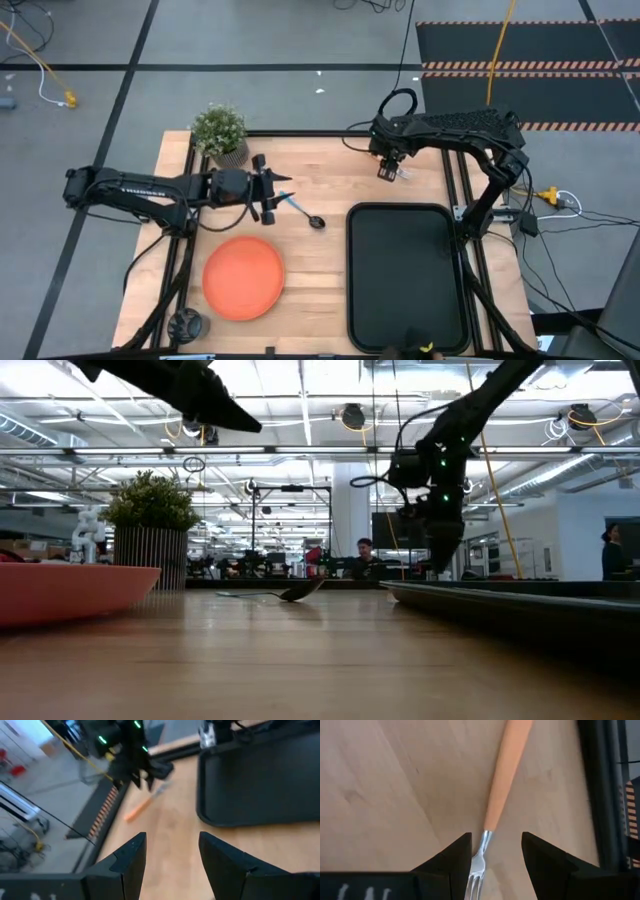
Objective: Pick and place plate/cup/fork/spoon on tray
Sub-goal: Put the orange fork on the black table tray
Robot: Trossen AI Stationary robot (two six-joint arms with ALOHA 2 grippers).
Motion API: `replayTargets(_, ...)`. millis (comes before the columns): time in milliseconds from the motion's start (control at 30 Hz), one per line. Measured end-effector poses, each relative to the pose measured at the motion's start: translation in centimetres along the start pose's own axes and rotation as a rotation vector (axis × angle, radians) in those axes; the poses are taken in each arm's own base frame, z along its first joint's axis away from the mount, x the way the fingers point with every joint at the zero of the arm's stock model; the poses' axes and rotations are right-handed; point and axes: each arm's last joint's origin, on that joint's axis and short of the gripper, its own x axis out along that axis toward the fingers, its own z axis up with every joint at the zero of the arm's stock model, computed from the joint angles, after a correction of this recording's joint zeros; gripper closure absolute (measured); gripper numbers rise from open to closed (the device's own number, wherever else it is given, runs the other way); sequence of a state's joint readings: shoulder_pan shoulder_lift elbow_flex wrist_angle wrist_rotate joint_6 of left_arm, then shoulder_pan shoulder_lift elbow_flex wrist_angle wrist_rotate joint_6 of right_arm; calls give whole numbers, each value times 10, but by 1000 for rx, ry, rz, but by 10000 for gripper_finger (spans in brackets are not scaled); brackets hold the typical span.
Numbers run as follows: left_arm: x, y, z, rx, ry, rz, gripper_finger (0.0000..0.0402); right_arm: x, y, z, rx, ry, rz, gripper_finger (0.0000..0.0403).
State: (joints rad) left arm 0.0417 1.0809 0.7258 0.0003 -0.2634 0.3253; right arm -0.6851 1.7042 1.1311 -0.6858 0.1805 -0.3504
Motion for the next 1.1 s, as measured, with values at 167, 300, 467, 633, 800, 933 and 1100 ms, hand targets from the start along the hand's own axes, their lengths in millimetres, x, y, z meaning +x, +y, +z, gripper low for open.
replayTargets(167, 1, 7, 3, 28, -43, 41, 215, 8, -7, -7, 3, -5, -9, 236)
replayTargets(300, 2, 11, 5, 25, -61, 61, 215, 10, -15, -6, 21, -44, -2, 236)
replayTargets(467, 2, 11, 4, 23, -58, 58, 215, 19, -16, -6, 24, -38, 25, 236)
replayTargets(633, 2, 11, 4, -12, -54, 55, 215, 33, -13, -5, 0, 2, 43, 236)
replayTargets(800, 2, 9, 0, -20, -20, 42, 215, 41, -15, -5, -8, 11, 50, 236)
replayTargets(933, 2, 9, -1, -23, -9, 38, 215, 44, -15, -5, -40, 21, 56, 263)
replayTargets(1100, 2, 9, -1, -30, -5, 36, 215, 43, -10, -4, -114, 26, 62, 373)
